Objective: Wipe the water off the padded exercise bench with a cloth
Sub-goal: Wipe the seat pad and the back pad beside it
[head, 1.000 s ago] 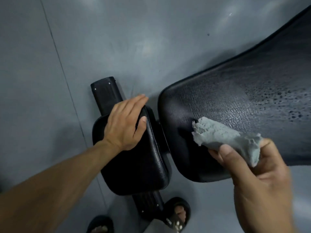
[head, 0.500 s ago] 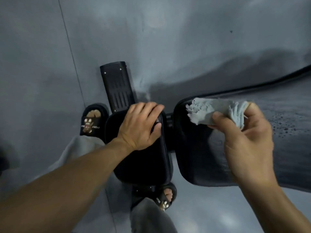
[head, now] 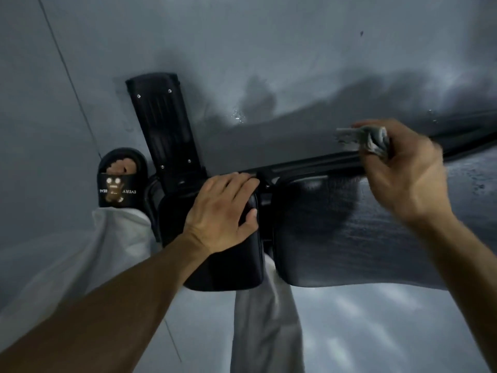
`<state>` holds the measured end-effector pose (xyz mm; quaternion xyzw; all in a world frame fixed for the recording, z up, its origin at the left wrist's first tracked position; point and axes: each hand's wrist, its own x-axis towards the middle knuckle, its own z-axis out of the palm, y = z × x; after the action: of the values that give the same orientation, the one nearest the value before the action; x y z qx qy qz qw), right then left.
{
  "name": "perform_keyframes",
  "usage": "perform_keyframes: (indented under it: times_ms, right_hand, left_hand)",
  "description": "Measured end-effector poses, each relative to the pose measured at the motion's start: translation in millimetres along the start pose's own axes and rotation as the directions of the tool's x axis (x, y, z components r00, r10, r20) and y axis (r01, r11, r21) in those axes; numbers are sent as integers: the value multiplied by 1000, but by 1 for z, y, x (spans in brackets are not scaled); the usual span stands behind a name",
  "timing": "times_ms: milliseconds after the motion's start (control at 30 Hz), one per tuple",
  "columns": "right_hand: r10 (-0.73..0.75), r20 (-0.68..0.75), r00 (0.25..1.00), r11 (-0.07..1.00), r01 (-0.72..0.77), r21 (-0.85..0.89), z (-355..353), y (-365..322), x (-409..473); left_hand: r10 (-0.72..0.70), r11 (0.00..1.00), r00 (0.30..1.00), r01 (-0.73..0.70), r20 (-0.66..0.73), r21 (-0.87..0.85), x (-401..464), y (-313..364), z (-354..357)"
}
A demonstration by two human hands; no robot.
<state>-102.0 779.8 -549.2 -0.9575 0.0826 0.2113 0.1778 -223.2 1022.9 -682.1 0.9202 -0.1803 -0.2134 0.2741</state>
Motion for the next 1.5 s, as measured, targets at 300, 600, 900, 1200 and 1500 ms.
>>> perform_keyframes:
  times_ms: [300, 600, 900, 1200, 1500]
  right_hand:
    - [43, 447, 894, 842, 209, -497, -19, 64, 35]
    - [-177, 629, 757, 820, 467, -331, 44, 17, 10]
    - [-18, 525, 851, 827, 307, -470, -35, 87, 22]
    - [-273, 626, 731, 786, 544, -293, 80, -14, -8]
    - [-128, 613, 780, 836, 417, -356, 27, 38, 10]
  left_hand:
    - [-132, 991, 987, 133, -87, 2, 3, 12, 4]
    - [-215, 976, 976, 214, -38, -30, 18, 40, 1]
    - [-204, 978, 977, 206, 58, -29, 20, 33, -1]
    - [-231, 968, 955, 245, 185, -53, 22, 32, -9]
    - [-201, 972, 953, 222, 226, -71, 30, 18, -12]
